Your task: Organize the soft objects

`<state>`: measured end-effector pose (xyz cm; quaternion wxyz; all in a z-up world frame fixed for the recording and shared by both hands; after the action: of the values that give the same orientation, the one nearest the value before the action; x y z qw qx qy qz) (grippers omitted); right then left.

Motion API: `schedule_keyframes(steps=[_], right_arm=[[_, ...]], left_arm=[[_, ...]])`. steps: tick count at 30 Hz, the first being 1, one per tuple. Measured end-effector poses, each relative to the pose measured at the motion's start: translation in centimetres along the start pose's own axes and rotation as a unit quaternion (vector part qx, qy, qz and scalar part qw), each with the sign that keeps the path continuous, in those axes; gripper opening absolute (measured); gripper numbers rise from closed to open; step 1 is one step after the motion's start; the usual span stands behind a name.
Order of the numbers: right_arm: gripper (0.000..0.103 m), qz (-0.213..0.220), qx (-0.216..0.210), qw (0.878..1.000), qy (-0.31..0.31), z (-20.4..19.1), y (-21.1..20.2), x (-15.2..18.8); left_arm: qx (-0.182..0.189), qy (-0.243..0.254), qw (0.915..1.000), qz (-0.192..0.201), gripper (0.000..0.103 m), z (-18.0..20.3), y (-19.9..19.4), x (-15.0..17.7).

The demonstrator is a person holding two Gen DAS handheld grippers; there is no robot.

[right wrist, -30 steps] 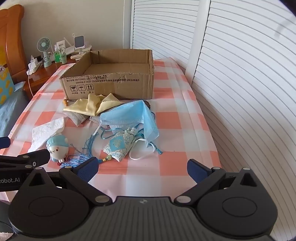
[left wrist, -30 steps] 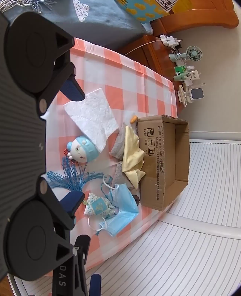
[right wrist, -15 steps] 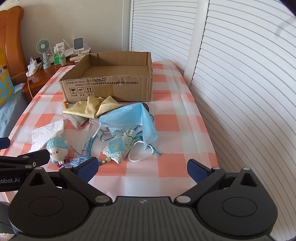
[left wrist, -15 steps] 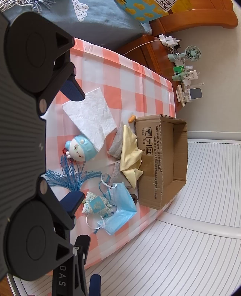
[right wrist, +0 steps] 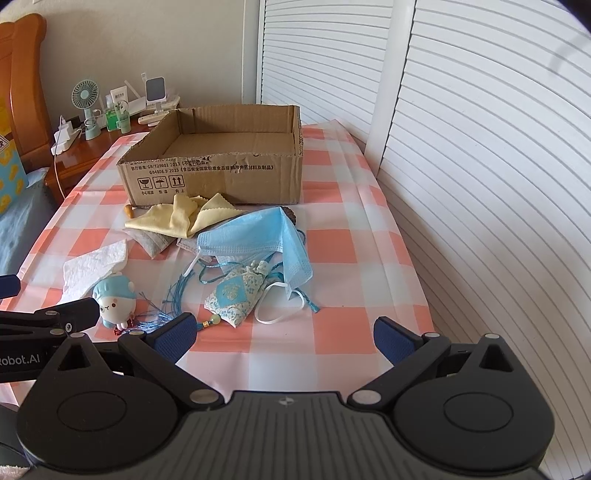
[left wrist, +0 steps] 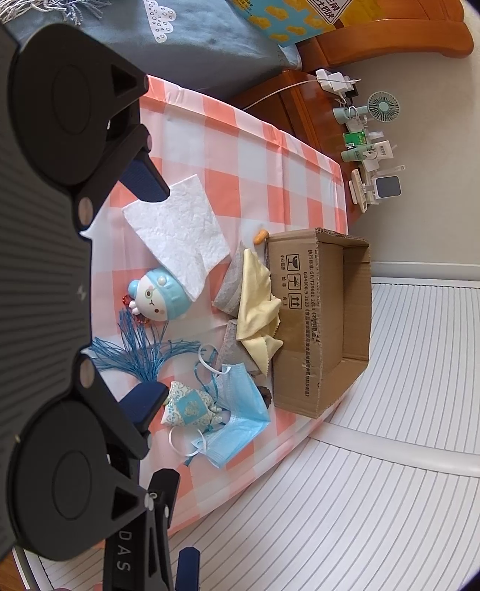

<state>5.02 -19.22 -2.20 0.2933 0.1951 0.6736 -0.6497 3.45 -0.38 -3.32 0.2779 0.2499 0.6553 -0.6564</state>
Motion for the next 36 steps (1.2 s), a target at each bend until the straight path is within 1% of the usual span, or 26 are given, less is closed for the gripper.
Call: schedule_keyframes(steps=[36], right_arm=[[0.103, 0.003, 0.001, 1.0, 0.0, 0.07, -0.2, -0.03]], left_arm=[[0.003, -0.001, 1.0, 0.002, 0.103, 0.05, -0.33, -0.34]])
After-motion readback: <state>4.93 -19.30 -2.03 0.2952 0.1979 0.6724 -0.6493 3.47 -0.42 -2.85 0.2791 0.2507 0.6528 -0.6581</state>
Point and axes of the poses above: each gripper's, at about its wrist camera, not at the fingertips, and y roughly the way its jaws point, z to its right, x to its underside, the point moved 5 cm from there along y, roughly the way its jaws point, and after that the axes turned 2 degrees about -x, right-handed, at the moved point
